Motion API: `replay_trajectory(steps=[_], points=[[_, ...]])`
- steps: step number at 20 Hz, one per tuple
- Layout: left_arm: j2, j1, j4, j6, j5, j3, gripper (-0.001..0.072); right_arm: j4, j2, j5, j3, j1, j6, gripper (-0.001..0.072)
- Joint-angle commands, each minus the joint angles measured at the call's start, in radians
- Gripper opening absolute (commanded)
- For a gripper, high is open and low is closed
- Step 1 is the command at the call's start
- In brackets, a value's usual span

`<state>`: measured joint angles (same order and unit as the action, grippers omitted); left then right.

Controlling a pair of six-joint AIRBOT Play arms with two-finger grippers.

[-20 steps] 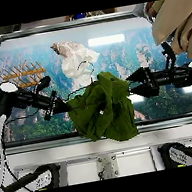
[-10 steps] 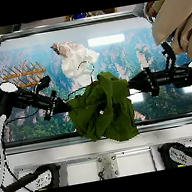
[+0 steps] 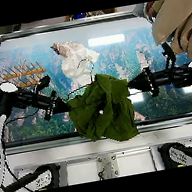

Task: Fold the clothes and pants, and hang the long-sleeved shirts on hangers.

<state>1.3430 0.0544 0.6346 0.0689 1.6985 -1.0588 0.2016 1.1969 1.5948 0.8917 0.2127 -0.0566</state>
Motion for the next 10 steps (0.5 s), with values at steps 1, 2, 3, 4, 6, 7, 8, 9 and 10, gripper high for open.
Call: replay_trajectory(steps=[1,2,3,4,6,7,8,9,10], points=[[-0.001,0.000,0.002,0.001,0.000,0.000,0.0010,0.006,0.000,0.000,0.000,0.000,-0.158,0.0012],[-0.001,0.000,0.002,0.001,0.000,0.000,0.0010,0.006,0.000,0.000,0.000,0.000,-0.157,0.0013],[-0.001,0.000,0.002,0.001,-0.002,0.000,0.0011,0.006,0.000,0.000,0.000,0.000,-0.157,0.0012],[-0.001,0.000,0.002,0.001,-0.006,0.000,0.0011,0.006,0.000,0.001,0.000,0.000,-0.157,0.0012],[-0.001,0.000,0.002,0.000,-0.008,0.000,0.0010,0.006,0.000,0.000,0.000,0.000,-0.157,0.0012],[-0.001,0.000,0.002,-0.020,-0.012,0.000,0.0011,0.006,0.000,0.000,0.000,0.000,-0.157,0.0012],[-0.001,0.000,0.002,-0.071,-0.026,0.000,0.0011,0.006,0.000,0.000,0.000,0.000,-0.157,0.0011],[-0.001,0.000,0.003,-0.126,-0.037,0.000,0.0012,0.006,0.000,0.000,0.000,0.000,-0.157,0.0011],[-0.001,0.000,0.003,-0.172,-0.044,0.000,0.0084,0.006,0.000,0.000,0.000,0.000,-0.157,0.0010]])
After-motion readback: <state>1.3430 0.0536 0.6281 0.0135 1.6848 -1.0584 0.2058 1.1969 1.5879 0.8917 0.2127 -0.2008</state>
